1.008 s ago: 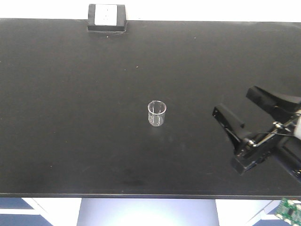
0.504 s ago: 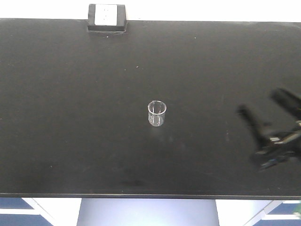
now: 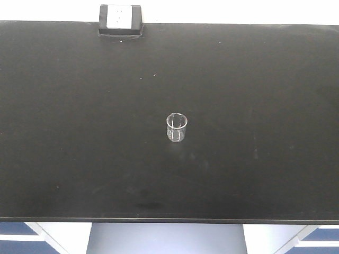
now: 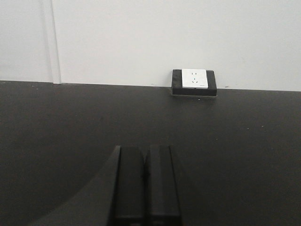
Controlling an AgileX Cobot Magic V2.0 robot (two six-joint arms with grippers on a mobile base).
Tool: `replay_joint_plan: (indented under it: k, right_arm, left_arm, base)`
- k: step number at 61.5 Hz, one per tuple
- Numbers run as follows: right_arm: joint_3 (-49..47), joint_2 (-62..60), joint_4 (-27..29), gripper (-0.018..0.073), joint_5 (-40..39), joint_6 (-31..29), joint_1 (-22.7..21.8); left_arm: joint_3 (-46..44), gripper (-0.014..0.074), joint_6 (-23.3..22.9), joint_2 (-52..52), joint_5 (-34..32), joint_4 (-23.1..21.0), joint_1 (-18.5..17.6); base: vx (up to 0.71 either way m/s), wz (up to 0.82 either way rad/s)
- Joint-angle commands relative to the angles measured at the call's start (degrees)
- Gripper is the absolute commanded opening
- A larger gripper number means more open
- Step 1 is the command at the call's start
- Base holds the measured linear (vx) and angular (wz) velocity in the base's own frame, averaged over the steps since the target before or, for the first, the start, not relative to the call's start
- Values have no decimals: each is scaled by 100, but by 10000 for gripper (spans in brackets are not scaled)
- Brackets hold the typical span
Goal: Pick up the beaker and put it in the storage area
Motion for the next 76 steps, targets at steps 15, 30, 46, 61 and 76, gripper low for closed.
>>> replay_joint_plan:
  k: [15, 30, 46, 61, 76]
  right_arm:
    - [814, -704, 260, -8, -534, -11, -38]
    - [814, -709, 260, -8, -430, -11, -38]
    - [814, -709, 260, -8, -430, -11, -38]
    - [814, -709, 260, -8, -430, -11, -38]
    - [814, -709, 260, -8, -430, -11, -38]
  left_arm:
    - [125, -8, -34, -109, -484, -32, -36]
    - [125, -8, -34, -109, -484, -32, -36]
    - [125, -8, -34, -109, -484, -32, -36]
    - [125, -8, -34, -109, -484, -32, -36]
    - [125, -8, -34, -109, -484, -32, -36]
  base:
    - [0, 0]
    - [0, 0]
    - [0, 0]
    - [0, 0]
    - [0, 0]
